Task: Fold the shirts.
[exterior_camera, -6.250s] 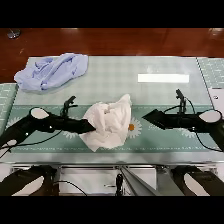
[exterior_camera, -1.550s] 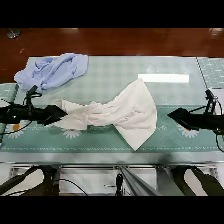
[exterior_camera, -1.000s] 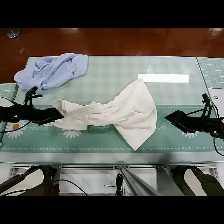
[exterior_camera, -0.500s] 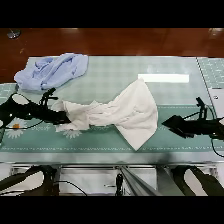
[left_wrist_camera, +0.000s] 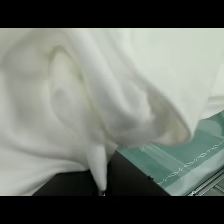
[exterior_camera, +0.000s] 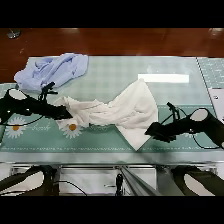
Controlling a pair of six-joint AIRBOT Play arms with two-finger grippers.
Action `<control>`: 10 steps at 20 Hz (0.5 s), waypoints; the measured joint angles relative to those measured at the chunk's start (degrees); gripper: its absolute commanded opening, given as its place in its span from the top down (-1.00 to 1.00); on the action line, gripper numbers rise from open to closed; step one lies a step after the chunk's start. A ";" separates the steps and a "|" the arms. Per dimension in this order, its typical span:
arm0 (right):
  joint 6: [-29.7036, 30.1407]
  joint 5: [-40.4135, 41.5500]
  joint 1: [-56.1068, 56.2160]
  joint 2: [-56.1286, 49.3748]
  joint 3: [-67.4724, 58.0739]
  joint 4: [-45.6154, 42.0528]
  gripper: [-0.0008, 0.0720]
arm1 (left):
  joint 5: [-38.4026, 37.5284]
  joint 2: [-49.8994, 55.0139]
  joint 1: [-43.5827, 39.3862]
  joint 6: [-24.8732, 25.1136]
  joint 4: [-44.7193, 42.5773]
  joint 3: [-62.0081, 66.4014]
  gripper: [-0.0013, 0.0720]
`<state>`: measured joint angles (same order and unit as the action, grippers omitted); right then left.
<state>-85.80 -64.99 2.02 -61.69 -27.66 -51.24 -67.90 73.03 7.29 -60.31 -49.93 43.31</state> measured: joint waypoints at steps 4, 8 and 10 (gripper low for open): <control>-0.68 2.27 5.27 -4.57 -0.85 4.00 -0.72 | -0.24 0.00 -0.02 0.00 0.68 0.17 0.89; -0.26 9.09 9.33 -8.46 -3.89 7.58 0.60 | -0.37 0.00 -0.07 0.00 2.78 0.22 0.89; 0.92 10.56 11.54 -10.93 -6.95 8.98 0.91 | -1.05 -0.13 -0.07 0.04 4.46 0.22 0.89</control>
<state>-84.88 -54.43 13.56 -72.62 -34.61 -42.26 -68.95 72.90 7.22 -60.27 -45.47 43.53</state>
